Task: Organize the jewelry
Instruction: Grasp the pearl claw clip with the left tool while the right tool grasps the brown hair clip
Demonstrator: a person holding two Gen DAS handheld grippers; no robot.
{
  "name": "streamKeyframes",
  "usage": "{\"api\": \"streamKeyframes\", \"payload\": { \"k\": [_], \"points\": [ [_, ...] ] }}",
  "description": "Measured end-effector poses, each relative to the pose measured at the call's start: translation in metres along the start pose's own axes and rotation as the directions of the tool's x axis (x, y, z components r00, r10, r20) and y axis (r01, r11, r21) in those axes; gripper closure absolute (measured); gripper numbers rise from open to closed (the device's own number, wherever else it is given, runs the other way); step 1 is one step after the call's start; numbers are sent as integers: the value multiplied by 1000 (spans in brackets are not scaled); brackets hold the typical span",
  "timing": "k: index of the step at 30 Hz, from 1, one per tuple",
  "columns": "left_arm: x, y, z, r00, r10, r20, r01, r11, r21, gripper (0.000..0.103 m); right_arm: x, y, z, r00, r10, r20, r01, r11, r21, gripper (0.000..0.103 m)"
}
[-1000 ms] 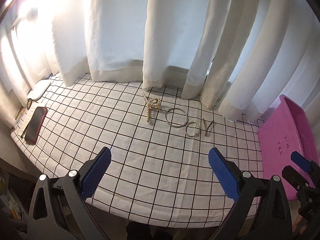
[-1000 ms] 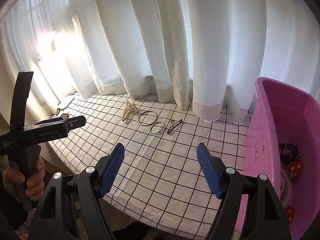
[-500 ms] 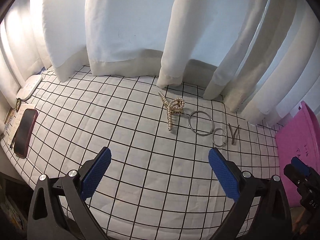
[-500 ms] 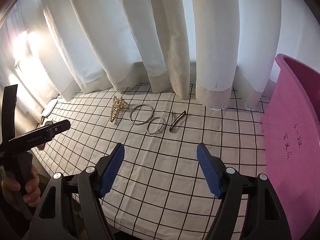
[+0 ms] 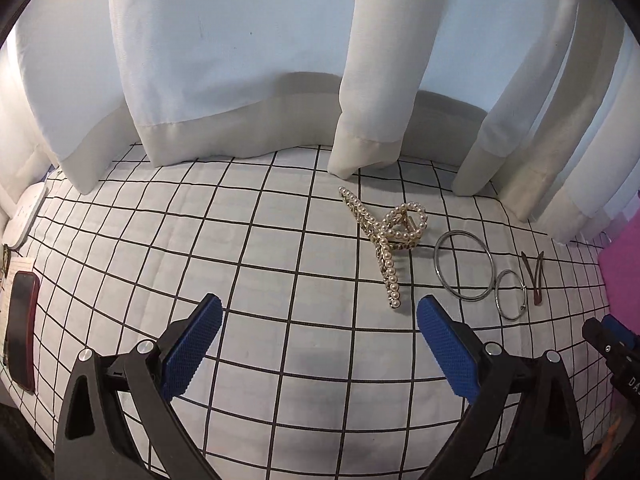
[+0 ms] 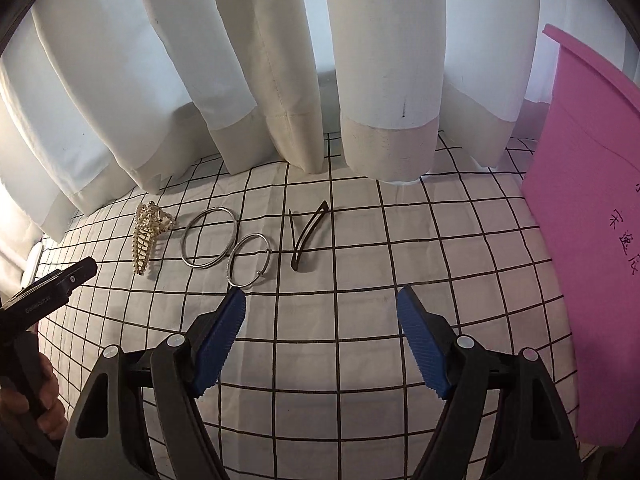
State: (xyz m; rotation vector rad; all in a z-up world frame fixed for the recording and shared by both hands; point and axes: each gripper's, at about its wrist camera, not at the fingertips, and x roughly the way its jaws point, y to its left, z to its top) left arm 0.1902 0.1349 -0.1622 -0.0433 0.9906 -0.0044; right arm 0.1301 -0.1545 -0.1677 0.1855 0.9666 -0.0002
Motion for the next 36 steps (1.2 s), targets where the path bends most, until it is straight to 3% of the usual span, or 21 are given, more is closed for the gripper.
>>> {"api": "streamKeyframes", "payload": {
  "k": [12, 26, 36],
  "points": [
    [36, -5, 5, 999, 33, 37, -32, 999, -28, 7, 53, 1, 12, 999, -31, 36, 32, 999, -28, 29],
    [50, -11, 8, 997, 58, 52, -57, 998, -16, 6, 74, 5, 21, 993, -114, 39, 117, 991, -65, 29],
    [83, -17, 23, 999, 49, -10, -49, 998, -45, 6, 85, 7, 32, 991, -125, 52, 128, 990, -57, 29]
  ]
}}
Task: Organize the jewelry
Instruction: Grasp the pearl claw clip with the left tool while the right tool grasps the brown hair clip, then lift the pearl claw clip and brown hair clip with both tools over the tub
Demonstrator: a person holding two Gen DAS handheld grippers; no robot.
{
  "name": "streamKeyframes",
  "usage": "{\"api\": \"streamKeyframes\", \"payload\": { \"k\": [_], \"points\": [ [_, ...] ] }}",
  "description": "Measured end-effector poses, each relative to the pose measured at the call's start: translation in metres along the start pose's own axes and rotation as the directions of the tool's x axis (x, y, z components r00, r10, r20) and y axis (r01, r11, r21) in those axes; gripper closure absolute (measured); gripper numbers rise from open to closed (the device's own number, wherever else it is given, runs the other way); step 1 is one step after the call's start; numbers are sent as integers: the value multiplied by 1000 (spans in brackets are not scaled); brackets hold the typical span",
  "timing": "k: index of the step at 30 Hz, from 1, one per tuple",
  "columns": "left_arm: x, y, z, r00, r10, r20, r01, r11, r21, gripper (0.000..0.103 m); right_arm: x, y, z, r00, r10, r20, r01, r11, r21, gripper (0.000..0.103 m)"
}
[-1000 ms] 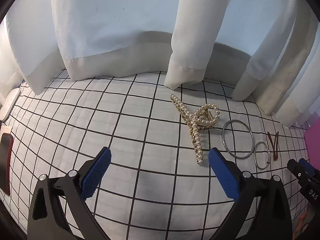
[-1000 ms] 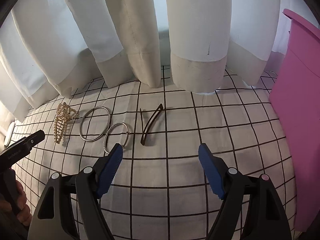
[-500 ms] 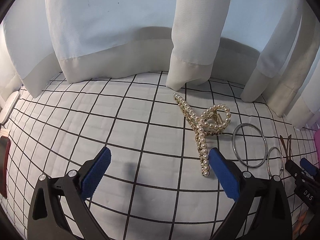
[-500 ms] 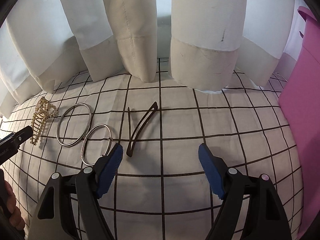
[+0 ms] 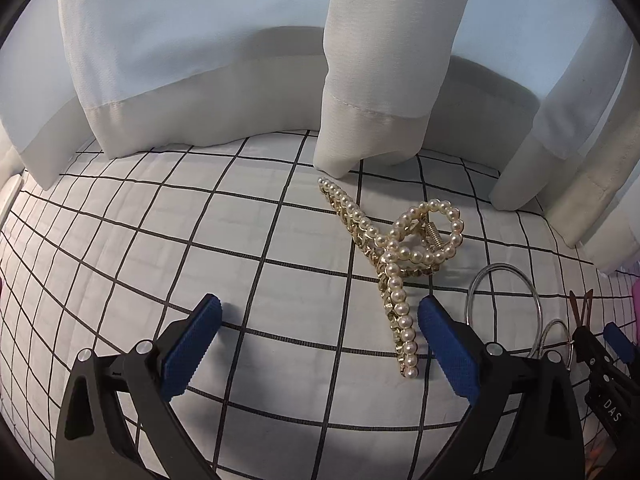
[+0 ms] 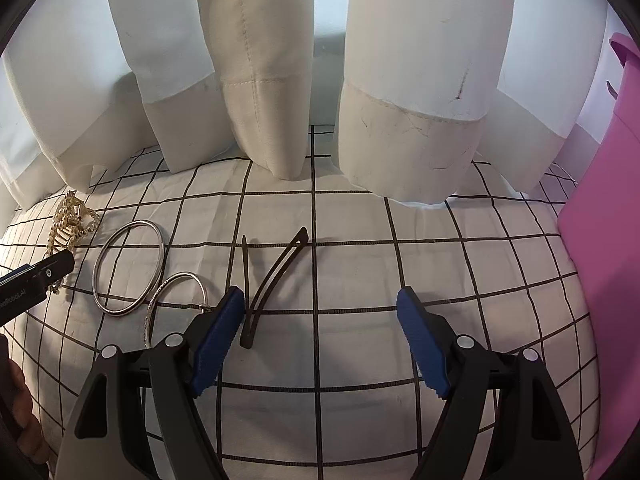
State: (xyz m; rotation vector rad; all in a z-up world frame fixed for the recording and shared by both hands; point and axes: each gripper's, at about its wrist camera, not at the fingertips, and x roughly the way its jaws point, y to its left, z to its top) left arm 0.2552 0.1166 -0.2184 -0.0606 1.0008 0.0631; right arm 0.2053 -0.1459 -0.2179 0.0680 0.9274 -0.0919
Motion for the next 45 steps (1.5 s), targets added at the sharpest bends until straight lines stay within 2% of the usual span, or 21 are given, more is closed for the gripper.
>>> {"api": "streamKeyframes", "payload": {
  "k": [7, 17, 19, 21, 22, 23, 24, 26, 28, 31, 37, 45],
  "points": [
    [12, -9, 14, 999, 46, 3, -46, 999, 17, 5, 3, 1, -2, 1000, -5, 20, 5, 1000, 1, 29],
    [20, -23, 31, 999, 43, 11, -43, 999, 21, 8, 11, 6, 7, 1000, 2, 23, -2, 1000, -3, 30],
    [13, -21, 26, 999, 37, 19, -38, 999, 27, 17, 10, 7, 5, 999, 8, 31, -7, 1000, -9, 36],
    [6, -21, 19, 999, 30, 32, -31, 999, 36, 28, 6, 8, 2, 999, 6, 45, -5, 1000, -19, 61],
    [4, -21, 18, 999, 25, 36, -27, 999, 42, 35, 6, 9, 1, 999, 9, 49, -8, 1000, -24, 67],
    [2, -21, 17, 999, 20, 38, -22, 999, 46, 38, 6, 10, 1, 999, 9, 52, -8, 1000, -30, 79],
    [0, -20, 15, 999, 17, 40, -19, 999, 48, 46, 6, 11, 1, 999, 7, 54, -5, 999, -35, 86],
    [-4, -18, 14, 999, 13, 46, -15, 999, 46, 61, 4, 11, -1, 998, 9, 57, -7, 999, -36, 87],
    [-12, -7, 12, 999, 1, 48, -3, 999, 44, 89, 4, 10, -3, 998, 21, 56, -20, 999, -27, 88],
    [-15, 2, 12, 999, -20, 40, 19, 999, 34, 93, 2, 6, -3, 997, 44, 56, -43, 999, -5, 88],
    [-28, 21, 8, 998, -45, 48, 45, 999, 17, 95, -6, 2, -11, 997, 55, 57, -55, 998, 15, 88],
    [-59, 34, -10, 995, -84, 51, 81, 995, 57, 95, -25, 1, -17, 995, 72, 69, -74, 997, 32, 88]
  ]
}}
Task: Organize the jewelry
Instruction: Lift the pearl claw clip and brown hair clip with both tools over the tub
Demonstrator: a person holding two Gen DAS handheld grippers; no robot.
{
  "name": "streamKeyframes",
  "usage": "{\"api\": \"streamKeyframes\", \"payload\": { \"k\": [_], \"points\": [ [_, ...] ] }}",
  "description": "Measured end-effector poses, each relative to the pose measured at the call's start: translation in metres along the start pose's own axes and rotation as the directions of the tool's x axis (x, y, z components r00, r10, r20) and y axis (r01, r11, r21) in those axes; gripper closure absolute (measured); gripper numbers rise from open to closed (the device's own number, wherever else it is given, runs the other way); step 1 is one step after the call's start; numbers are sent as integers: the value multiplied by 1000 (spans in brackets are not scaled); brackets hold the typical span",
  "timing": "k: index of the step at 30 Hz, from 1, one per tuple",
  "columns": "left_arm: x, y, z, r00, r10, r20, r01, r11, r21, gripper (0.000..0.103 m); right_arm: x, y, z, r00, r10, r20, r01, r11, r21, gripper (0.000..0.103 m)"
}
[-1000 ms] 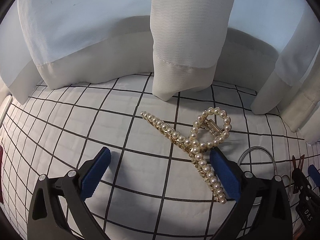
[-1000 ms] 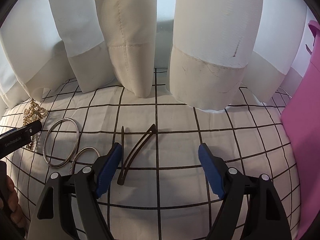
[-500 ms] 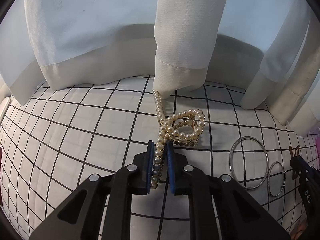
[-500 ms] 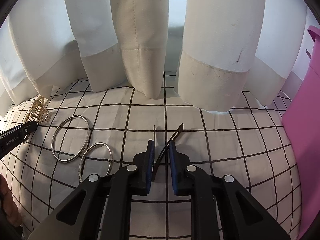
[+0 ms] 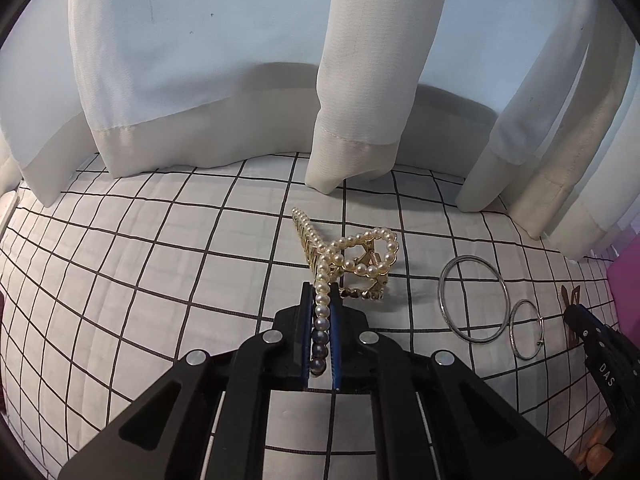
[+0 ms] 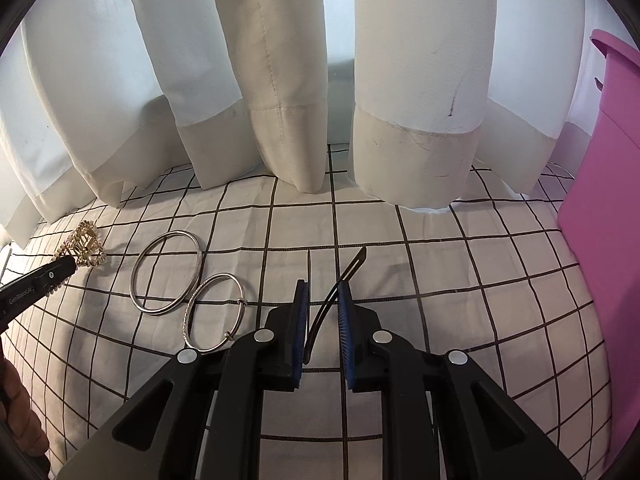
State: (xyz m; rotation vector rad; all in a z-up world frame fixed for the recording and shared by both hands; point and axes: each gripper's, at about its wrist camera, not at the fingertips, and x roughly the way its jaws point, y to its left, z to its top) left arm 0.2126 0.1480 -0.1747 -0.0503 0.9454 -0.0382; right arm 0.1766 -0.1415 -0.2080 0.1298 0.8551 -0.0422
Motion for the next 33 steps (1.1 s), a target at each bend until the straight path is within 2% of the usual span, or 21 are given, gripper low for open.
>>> {"api": "streamKeyframes", "payload": {
  "k": [2, 5, 8, 16, 21, 27, 33],
  "points": [
    [-14, 6, -6, 1000, -10, -1, 10, 1000, 12, 95, -11, 2, -2, 1000, 1, 2, -1, 1000, 2, 88],
    [-40, -10, -9, 1000, -20, 3, 20, 999, 35, 95, -25, -1, 1, 1000, 4, 7, -4, 1000, 7, 88],
    [-63, -11, -11, 1000, -28, 9, 27, 997, 70, 95, -43, 0, 5, 1000, 8, 15, -9, 1000, 15, 88],
    [-125, -38, 6, 997, -72, 42, 64, 983, 174, 95, -95, 0, 16, 999, 2, 42, -4, 999, 41, 88],
    [-154, -56, 21, 988, -136, 72, 117, 967, 225, 95, -130, -5, 21, 997, -16, 77, 11, 998, 57, 88],
    [-188, -99, 30, 967, -239, 85, 202, 928, 313, 95, -182, -20, 26, 989, -55, 134, 43, 995, 91, 88],
    [-213, -159, 38, 936, -338, 95, 274, 872, 406, 95, -234, -64, 32, 971, -132, 199, 101, 982, 158, 88]
  ]
}}
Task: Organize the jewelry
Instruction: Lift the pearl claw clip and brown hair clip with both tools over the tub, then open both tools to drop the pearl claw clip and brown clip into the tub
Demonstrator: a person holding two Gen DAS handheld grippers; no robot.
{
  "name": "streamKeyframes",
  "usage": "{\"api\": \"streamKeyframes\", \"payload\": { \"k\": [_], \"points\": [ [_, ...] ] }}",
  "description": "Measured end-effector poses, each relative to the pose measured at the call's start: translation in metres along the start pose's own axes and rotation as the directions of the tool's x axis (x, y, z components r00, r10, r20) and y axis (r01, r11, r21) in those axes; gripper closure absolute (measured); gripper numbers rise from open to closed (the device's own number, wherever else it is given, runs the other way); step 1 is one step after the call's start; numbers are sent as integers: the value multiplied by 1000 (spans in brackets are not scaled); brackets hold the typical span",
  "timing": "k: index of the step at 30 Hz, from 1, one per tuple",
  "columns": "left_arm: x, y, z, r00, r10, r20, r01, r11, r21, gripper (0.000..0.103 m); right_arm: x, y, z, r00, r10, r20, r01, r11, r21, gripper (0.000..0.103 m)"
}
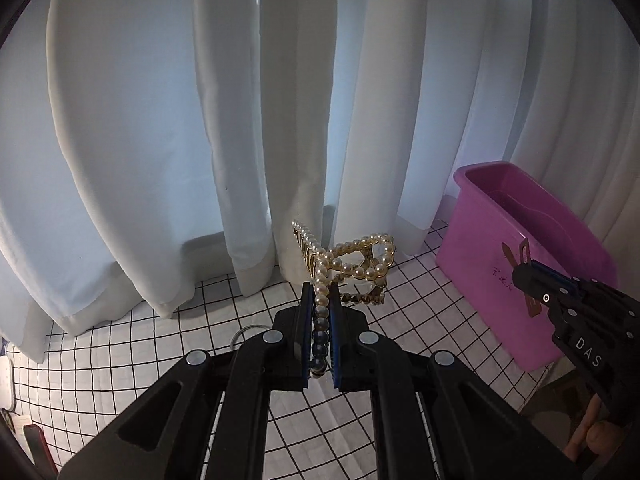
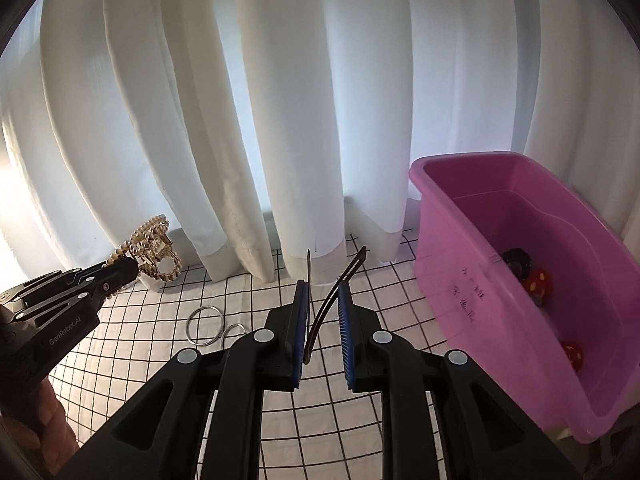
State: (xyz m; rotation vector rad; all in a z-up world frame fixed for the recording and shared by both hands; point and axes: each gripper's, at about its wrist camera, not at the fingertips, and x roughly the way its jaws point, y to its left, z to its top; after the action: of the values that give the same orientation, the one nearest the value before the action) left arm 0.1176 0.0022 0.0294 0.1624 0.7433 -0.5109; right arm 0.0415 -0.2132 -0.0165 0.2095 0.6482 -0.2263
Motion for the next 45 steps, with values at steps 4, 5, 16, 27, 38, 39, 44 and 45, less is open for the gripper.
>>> {"api": "streamKeyframes", "payload": {
  "k": [4, 5, 16, 27, 38, 39, 44, 45],
  "points": [
    [11, -48, 21, 998, -61, 31, 60, 997, 45, 95, -24, -45, 15, 997, -56, 44, 54, 998, 33, 88],
    [14, -59, 27, 997, -73, 38, 71, 996, 54, 95, -28, -57, 18, 997, -67, 50, 65, 997, 39, 88],
    [61, -199, 77, 980, -195, 29, 189, 971, 147, 95, -41, -190, 28, 989, -150, 20, 147, 984, 101, 88],
    [136, -290, 96, 978, -188, -91, 203, 960, 194, 95, -1, -266, 22, 992, -70, -108, 87, 983, 162, 88],
    [197, -310, 97, 956, -127, -265, 178, 968, 178, 95, 36, -281, 21, 979, -4, -204, 40, 984, 174, 88],
    [202, -311, 96, 953, -123, -275, 177, 968, 177, 95, 38, -282, 21, 977, -3, -211, 41, 984, 173, 88],
    [211, -316, 92, 951, -88, -298, 151, 969, 197, 93, 44, -284, 21, 974, -2, -228, 42, 984, 172, 85],
    [211, -318, 92, 956, -79, -284, 141, 968, 206, 91, 43, -285, 21, 974, -4, -228, 44, 984, 172, 83]
  ]
}}
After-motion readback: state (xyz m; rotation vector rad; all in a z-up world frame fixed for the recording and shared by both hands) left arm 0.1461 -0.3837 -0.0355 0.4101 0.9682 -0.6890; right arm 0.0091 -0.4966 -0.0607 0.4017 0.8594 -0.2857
